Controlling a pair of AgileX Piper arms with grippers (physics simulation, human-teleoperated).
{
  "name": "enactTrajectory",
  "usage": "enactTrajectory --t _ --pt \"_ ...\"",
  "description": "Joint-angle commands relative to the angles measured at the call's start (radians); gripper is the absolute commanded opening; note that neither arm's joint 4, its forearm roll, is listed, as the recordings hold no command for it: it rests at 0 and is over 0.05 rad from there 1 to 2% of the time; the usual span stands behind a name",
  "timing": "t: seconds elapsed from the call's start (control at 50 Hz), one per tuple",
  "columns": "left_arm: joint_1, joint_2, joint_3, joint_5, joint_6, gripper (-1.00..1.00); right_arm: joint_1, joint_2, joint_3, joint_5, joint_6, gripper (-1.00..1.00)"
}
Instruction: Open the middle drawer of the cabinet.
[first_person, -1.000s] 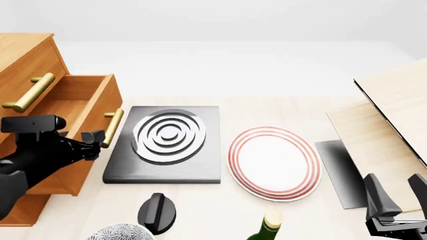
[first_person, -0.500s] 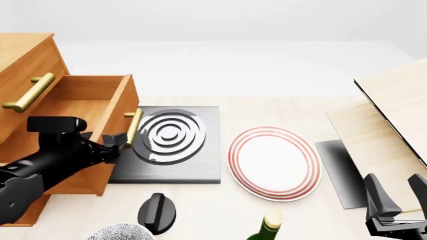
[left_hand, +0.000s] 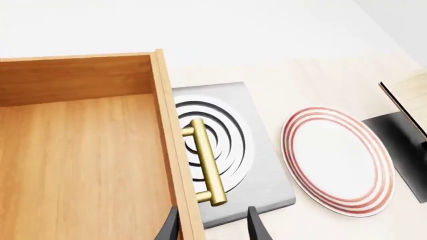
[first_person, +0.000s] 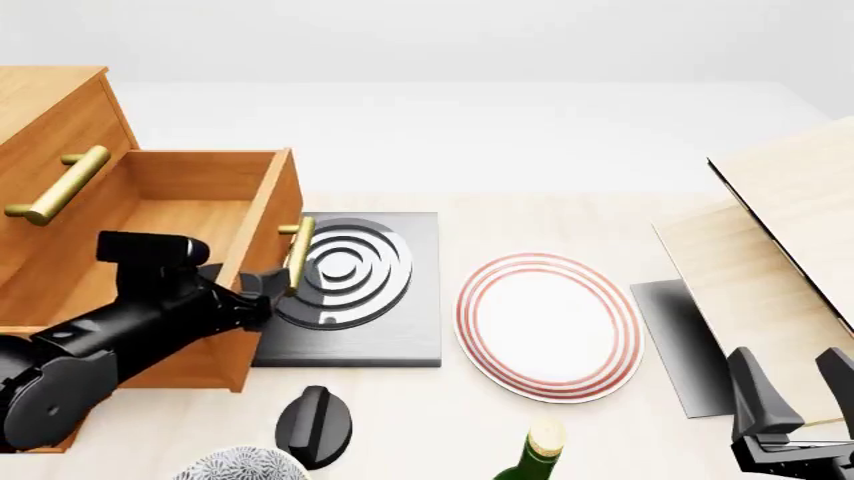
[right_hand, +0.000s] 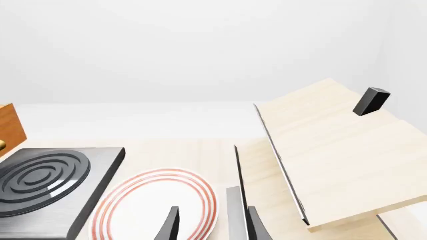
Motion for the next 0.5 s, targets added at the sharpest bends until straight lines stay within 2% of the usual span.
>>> enactTrajectory --t 0.02,0.18,0.34,0.5 --pt "-0.113 0.091 -0.003 -0.033 0.006 1.00 0.000 0.000 0.000 0.001 0.001 1.00" --pt "-0.106 0.030 -0.029 0.020 0.027 1.00 0.000 0.005 0.000 -0.004 0.000 1.00" --pt "0.001 -0.228 -0.056 0.142 0.155 1.00 0.000 0.008 0.000 -0.008 0.000 1.00" --pt "0.065 -0.428 -0.093 0.252 0.212 1.00 0.000 0.010 0.000 -0.010 0.000 1.00"
